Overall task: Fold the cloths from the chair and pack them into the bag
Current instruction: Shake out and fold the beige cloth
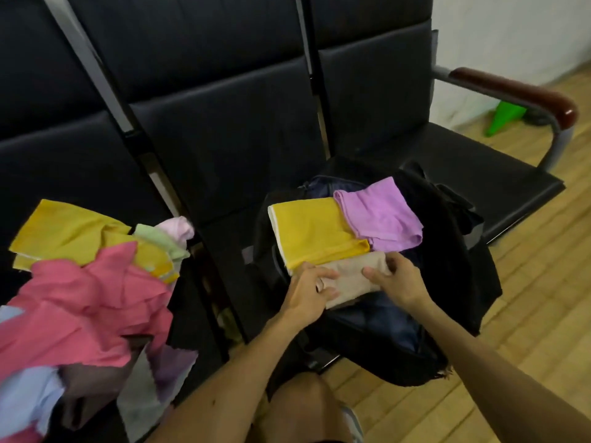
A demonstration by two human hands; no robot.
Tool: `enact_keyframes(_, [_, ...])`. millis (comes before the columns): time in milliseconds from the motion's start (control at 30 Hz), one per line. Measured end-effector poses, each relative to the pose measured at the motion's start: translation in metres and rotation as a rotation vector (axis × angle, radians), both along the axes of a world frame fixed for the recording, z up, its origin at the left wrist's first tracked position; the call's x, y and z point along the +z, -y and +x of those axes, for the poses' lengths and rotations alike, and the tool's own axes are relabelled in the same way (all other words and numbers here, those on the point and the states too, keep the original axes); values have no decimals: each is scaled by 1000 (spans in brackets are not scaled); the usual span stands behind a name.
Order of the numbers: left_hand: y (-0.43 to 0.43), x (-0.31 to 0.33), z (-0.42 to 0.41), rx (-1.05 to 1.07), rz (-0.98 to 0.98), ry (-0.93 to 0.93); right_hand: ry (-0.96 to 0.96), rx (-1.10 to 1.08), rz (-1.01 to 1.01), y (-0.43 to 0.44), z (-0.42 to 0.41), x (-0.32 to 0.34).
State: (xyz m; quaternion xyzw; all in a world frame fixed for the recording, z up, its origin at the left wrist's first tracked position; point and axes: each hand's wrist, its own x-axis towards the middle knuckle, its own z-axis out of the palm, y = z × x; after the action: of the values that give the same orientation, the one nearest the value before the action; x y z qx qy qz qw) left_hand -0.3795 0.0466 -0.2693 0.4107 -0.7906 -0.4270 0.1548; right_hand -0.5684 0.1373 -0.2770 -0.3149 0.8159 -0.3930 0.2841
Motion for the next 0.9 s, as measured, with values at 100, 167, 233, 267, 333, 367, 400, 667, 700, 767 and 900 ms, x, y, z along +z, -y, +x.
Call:
enact_keyframes(100, [10, -21, -5, -17, -14, 37, -19, -31, 29, 13, -2, -20])
enact_keyframes(167, [12, -34, -5, -64, -51, 33, -39, -47, 48, 14, -1, -32])
enact_keyframes(233, [11, -43, -4, -91, -100, 44, -64, -60, 58, 14, 0, -39])
enact_keyframes(267, [11, -47, -3, -102, -128, 61, -78, -62, 59, 14, 1, -40])
enact_keyframes(333, [10, -52, -1, -117, -181, 102, -109, -56, 84, 15, 2, -40])
enact_keyframes(367, [9, -53, 0, -126, -192, 116, -130, -47, 110, 14, 3, -39])
enact_keyframes(400, [7, -52, 1, -135, -192, 132, -147, -38, 139, 14, 4, -38])
enact_keyframes(667, [-18, -2, 61, -2, -478, 70, -442, -90, -31, -19, 36, 6])
enact_keyframes(700, [-21, 0, 81, 52, -486, 33, -474, -66, -119, -23, 51, 13])
enact_keyframes(767, [-28, -1, 131, 187, -453, -25, -464, 39, -259, -27, 97, 23])
enact_keyframes(900, [-42, -31, 233, 419, -332, 42, -415, 397, -386, -18, 208, 9])
